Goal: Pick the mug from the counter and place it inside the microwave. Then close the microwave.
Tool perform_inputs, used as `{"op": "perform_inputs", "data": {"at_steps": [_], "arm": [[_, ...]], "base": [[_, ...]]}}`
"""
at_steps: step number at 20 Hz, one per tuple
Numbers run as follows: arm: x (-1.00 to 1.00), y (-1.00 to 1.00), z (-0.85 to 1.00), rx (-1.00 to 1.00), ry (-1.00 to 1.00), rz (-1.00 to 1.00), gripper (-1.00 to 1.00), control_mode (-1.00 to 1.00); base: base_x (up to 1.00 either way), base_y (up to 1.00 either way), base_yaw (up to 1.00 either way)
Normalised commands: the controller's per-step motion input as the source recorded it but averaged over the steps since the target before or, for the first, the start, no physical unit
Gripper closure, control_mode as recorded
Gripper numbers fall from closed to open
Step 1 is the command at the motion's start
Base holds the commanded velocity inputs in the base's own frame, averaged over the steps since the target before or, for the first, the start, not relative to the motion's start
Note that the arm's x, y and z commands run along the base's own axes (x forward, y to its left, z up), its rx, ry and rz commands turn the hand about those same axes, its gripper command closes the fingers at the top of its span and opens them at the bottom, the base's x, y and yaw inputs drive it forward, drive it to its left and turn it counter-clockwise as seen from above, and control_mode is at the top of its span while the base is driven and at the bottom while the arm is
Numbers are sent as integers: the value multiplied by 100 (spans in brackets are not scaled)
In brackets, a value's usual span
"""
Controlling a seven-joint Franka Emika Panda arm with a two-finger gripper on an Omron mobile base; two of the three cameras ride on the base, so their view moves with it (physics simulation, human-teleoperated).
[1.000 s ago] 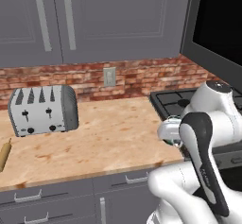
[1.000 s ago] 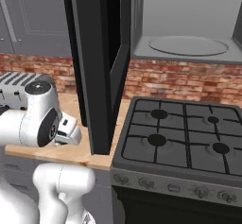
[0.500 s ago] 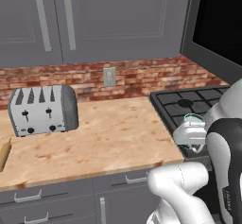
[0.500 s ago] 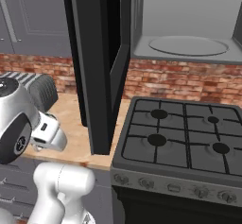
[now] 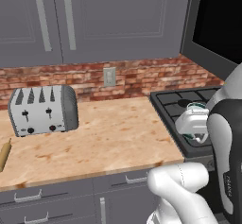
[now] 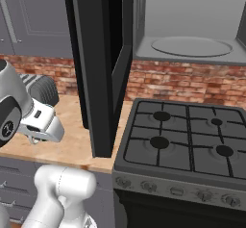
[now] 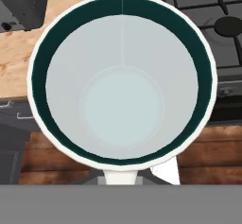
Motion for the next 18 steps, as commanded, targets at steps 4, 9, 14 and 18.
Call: {"op": "perform_inputs", "data": {"at_steps": [4,9,14,18], "arm": [[0,0,0,0,0,0,100,-100],[0,0,0,0,0,0,100,-100],[0,0,0,0,0,0,100,100],[0,0,0,0,0,0,100,100]], "base": [[0,0,0],[0,0,0],[-45,17,0],[-100,29,0]]}}
